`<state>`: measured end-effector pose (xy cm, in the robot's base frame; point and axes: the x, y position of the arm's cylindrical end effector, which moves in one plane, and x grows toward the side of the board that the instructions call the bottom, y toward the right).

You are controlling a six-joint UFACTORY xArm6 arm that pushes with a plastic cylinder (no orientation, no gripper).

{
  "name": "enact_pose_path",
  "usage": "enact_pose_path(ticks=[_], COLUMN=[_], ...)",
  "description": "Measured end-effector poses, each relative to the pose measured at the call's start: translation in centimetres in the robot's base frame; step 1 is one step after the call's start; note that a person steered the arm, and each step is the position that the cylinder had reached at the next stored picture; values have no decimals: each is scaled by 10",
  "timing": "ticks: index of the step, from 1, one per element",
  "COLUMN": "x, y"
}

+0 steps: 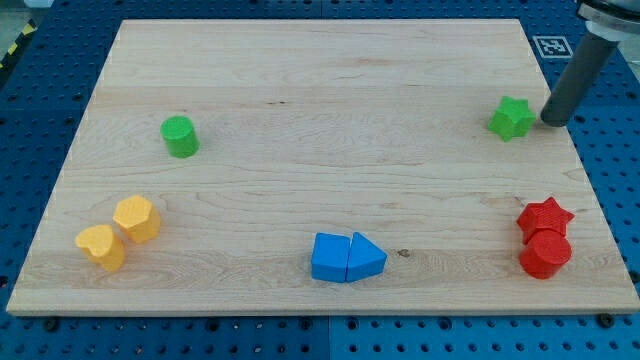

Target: Place the green star diagonal to the green circle

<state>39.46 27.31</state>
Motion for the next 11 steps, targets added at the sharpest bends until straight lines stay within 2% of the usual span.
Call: enact_pose_path(ticks=[3,6,7,9,11], x=[1,35,38,75,86], y=[-101,-203,-225,-242,-316])
